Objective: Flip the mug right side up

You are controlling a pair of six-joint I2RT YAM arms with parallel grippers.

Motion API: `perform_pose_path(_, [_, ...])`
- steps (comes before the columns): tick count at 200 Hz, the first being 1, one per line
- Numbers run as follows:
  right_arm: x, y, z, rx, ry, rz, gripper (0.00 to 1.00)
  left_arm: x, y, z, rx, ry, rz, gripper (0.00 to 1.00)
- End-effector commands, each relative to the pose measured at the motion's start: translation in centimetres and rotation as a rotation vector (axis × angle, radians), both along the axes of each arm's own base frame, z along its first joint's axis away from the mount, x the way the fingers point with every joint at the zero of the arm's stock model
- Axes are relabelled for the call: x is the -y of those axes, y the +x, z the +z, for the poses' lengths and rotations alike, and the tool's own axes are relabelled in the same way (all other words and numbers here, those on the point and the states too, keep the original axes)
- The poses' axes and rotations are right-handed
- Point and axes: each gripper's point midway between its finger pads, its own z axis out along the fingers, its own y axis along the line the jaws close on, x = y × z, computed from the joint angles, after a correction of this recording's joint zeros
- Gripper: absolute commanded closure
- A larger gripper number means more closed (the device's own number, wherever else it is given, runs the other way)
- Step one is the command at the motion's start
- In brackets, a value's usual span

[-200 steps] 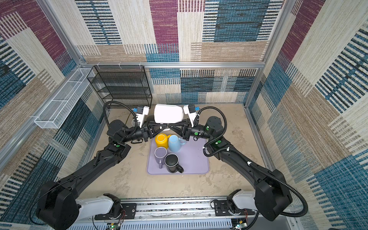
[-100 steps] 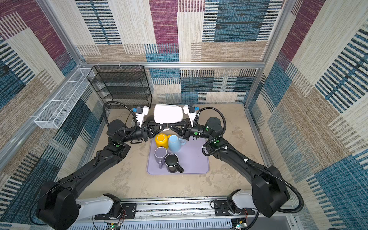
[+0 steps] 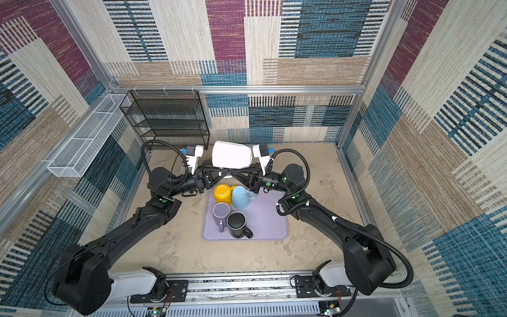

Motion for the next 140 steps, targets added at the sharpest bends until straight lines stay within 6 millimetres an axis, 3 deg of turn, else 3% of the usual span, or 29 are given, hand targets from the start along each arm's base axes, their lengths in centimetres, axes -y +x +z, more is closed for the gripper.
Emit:
perform_pose_path(1, [-1.03, -1.83, -1.36, -0.006, -0.048, 0.107, 1.00, -0.23, -0.75, 2.47, 0.082, -0.070, 0.004, 0.84])
perform_pose_path(50, [-1.71, -2.07, -1.60, -0.010, -0.054, 0.129, 1.00, -0.18, -0.92, 2.55, 0.084, -0.068, 0.001, 0.84])
perform_pose_path(68, [-1.72, -2.11, -1.58, -0.011, -0.055, 0.130, 1.00, -0.22, -0.78, 2.44, 0.078, -0.062, 0.012, 1.00])
perform_pose_path(127, [-1.86, -1.77, -2.16, -0.026, -0.087, 0.117, 1.00, -0.43, -0.88, 2.29, 0.079, -0.040, 0.041, 1.00])
perform_pose_path(140, [-1.88, -1.68, -2.20, -0.029, -0.091, 0.113, 0.89, -0.44, -1.09, 2.39, 0.087, -0.040, 0.034, 1.00])
